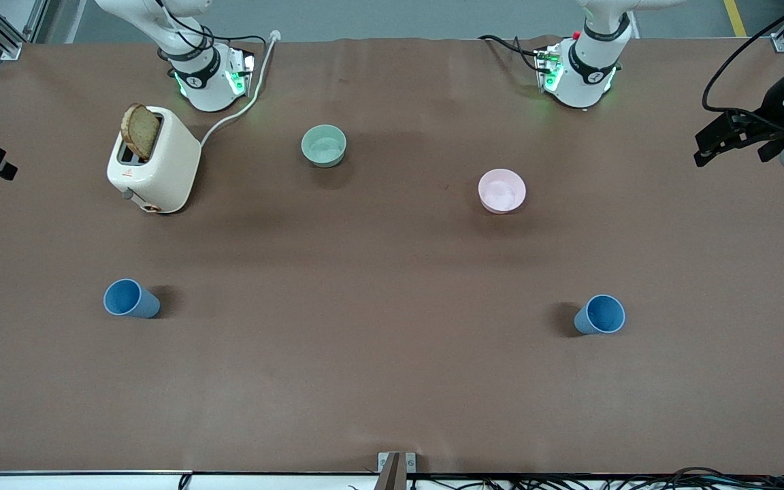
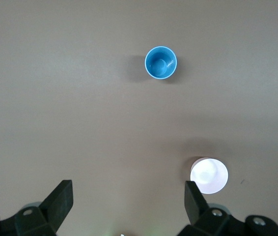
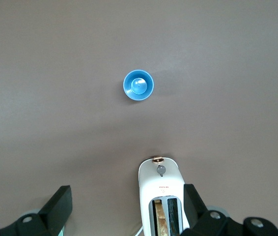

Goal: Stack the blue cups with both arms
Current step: 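Reach the left and right grippers toward the two blue cups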

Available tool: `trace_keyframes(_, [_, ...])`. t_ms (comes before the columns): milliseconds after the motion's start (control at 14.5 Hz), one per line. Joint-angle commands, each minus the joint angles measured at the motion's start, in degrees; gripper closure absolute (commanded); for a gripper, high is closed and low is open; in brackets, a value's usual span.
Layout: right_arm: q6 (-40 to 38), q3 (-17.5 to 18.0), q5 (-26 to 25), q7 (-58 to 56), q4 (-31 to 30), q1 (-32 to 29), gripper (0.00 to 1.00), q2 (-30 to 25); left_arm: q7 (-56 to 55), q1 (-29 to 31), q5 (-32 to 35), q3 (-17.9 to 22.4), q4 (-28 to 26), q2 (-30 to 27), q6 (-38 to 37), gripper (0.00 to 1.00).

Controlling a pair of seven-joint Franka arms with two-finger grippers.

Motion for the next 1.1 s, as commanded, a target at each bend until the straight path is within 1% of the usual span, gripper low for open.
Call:
trace_keyframes(0, [0.06,0.33,-0.63,0.32,-0.46,0.08,0.0,-0.55,0.46,-0.19,0.12,-0.04,0.81,0.0,-0.85,0.0])
trace_keyframes(138, [-0.29,0.42,-0.63,0.32,-0.46,-0.27,0.0,-0.55,0.54,0.07,0.12,0.05,1.33,0.35,-0.85,0.0])
trace_keyframes(207, [-0.37,0.42,-0.63,0.32,-0.46,-0.35,0.0,-0.55,0.46,0.16,0.2,0.14,2.64,1.39,-0.85,0.0])
trace_keyframes(276, [-0.46,0.42,-0.55,0.32,-0.46,-0.27,0.0,-0.55,0.46,-0.01,0.29,0.22,4.31,3.23,-0.85,0.0])
trace_keyframes(414, [-0.38,0.42,-0.55,0.32,-0.55,-0.27,0.0,-0.55,-0.15,0.25,1.34,0.05,4.15,8.15,2.12,0.0])
trace_keyframes(690, [-0.37,0.42,-0.55,0.24,-0.55,-0.35,0.0,-0.38,-0.77,1.21,3.81,0.22,-0.05,17.99,18.89,0.0])
trace_keyframes(759, [-0.11,0.42,-0.46,-0.29,-0.46,-0.53,0.0,-0.12,-0.77,1.91,3.89,0.22,-1.81,20.54,24.5,0.0])
trace_keyframes(897, [1.2,0.33,-0.55,-0.47,-0.28,-0.53,0.0,1.99,-0.69,2.27,3.89,0.14,-2.71,25.55,32.6,0.0])
trace_keyframes(966, [3.47,0.33,-0.46,-0.47,-0.72,-0.53,0.0,3.21,-0.77,2.1,3.81,0.22,-2.62,27.84,34.99,0.0])
trace_keyframes(1034, [5.32,0.33,-0.46,-0.56,-1.51,-0.62,0.0,5.83,-0.86,2.09,3.81,0.22,-2.53,30.03,37.19,0.0])
